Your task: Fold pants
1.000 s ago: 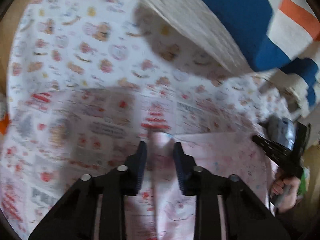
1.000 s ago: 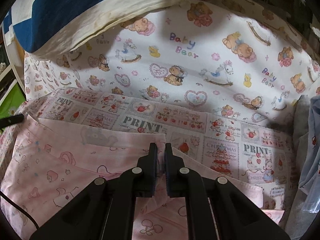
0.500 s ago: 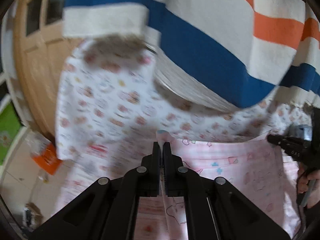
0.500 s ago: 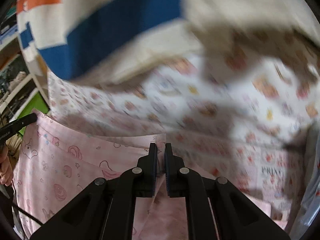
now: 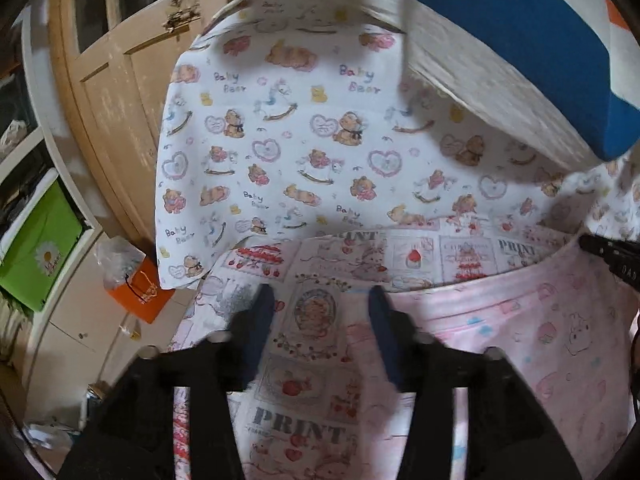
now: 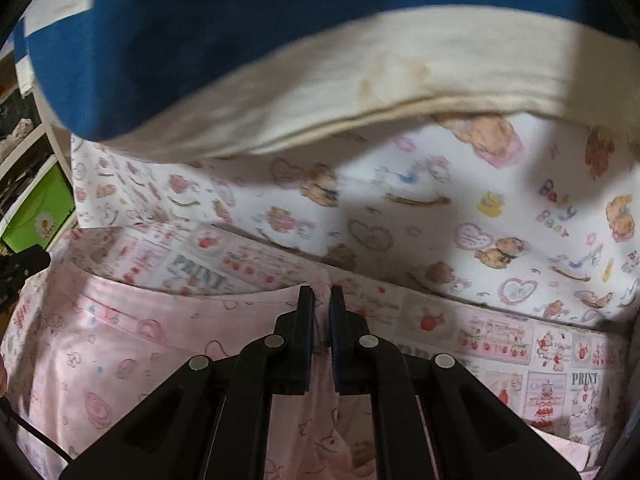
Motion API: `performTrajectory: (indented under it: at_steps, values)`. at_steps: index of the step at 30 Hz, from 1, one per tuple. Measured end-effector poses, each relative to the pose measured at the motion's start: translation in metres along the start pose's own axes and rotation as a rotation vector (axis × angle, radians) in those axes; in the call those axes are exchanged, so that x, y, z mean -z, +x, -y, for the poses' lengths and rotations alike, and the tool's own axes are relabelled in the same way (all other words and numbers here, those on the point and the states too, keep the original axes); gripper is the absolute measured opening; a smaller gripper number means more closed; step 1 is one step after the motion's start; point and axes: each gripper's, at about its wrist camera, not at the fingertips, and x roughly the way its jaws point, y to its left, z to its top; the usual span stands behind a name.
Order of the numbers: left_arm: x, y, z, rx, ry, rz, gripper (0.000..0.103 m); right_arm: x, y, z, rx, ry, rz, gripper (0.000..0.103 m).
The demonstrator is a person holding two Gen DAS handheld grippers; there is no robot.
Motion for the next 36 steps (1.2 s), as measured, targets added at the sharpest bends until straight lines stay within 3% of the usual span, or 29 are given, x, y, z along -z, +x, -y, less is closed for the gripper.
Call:
performTrajectory:
  at_steps: [6,9,10,14,17,18,19,22,24,25,28,29,30,36]
  values:
    - [-0.002,0.002,0.003,0.028,-0.002,-0.006,0.049,0.005,0.008,0.017,0.015,0.010,-0.020,0.007]
    - [-0.003,0.012,-0.002,0.145,-0.045,-0.067,0.048,0.009,0.010,0.019,-0.004,0.012,-0.001,0.007]
    - [-0.003,0.016,-0.005,0.184,-0.067,-0.089,0.043,0.009,0.010,0.022,-0.017,0.030,0.004,0.007]
    - [-0.002,0.032,-0.008,0.250,-0.103,-0.143,0.032,0.011,0.003,0.045,-0.119,0.136,0.033,0.008]
    - [-0.003,0.033,-0.001,0.269,-0.078,-0.135,0.019,0.009,-0.002,0.067,-0.213,0.215,0.033,0.025]
    - [-0.002,0.034,0.004,0.272,-0.063,-0.138,0.008,0.008,-0.005,0.074,-0.242,0.223,0.037,0.036]
    - [-0.001,0.034,0.007,0.271,-0.053,-0.144,0.004,0.008,-0.006,0.077,-0.266,0.219,0.039,0.046]
    - [0.001,0.032,0.009,0.244,-0.054,-0.124,0.003,0.007,-0.004,0.077,-0.324,0.162,-0.004,0.051]
    - [0.000,0.031,0.005,0.217,-0.068,-0.114,0.002,0.007,-0.001,0.073,-0.263,0.118,-0.028,0.047]
    - [0.000,0.031,0.003,0.209,-0.075,-0.112,0.002,0.007,0.003,0.070,-0.250,0.098,-0.046,0.038]
    - [-0.003,0.033,-0.002,0.201,-0.075,-0.116,0.002,0.012,0.016,0.062,-0.304,0.049,-0.120,0.027]
    - [-0.004,0.034,-0.002,0.201,-0.071,-0.118,0.002,0.011,0.013,0.057,-0.276,0.015,-0.091,0.023]
    - [-0.005,0.034,-0.002,0.195,-0.064,-0.118,0.002,0.009,0.013,0.052,-0.267,-0.006,-0.093,0.006]
    - [-0.015,0.024,0.000,0.163,-0.035,-0.073,0.002,0.002,0.010,0.044,-0.221,0.024,-0.026,0.006]
